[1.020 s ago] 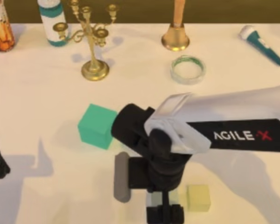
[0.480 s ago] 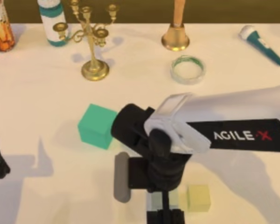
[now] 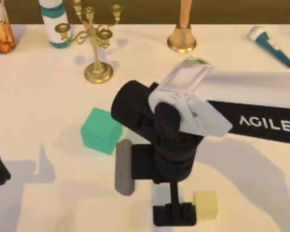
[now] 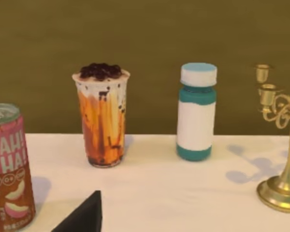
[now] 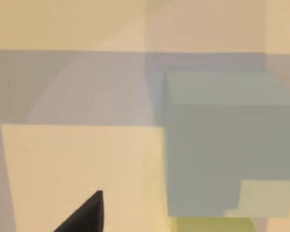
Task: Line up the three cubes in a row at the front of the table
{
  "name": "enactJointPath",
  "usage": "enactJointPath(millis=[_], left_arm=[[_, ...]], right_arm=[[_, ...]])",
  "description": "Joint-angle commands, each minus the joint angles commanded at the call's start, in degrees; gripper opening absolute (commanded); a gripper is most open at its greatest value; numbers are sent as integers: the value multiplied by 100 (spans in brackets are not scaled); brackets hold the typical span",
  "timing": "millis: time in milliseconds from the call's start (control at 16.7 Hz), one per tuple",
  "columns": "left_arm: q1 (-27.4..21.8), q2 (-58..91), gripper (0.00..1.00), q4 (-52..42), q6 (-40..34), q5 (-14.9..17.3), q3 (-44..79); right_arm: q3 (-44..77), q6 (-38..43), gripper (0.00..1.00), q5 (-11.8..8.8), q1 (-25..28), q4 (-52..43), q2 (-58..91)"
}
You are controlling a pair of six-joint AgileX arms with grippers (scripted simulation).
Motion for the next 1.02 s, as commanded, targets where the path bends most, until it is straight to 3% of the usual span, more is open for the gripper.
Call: enactJointPath(millis=[540,1020], left_arm=[[-77,354,100,-205,-27,-13,351],[-819,3791,100,-2137,-140,-10,3234]], right_arm=[[-207,122,100,-46,-215,164,-373],[-2446,1114,100,-281,-1760,2037,-3628]])
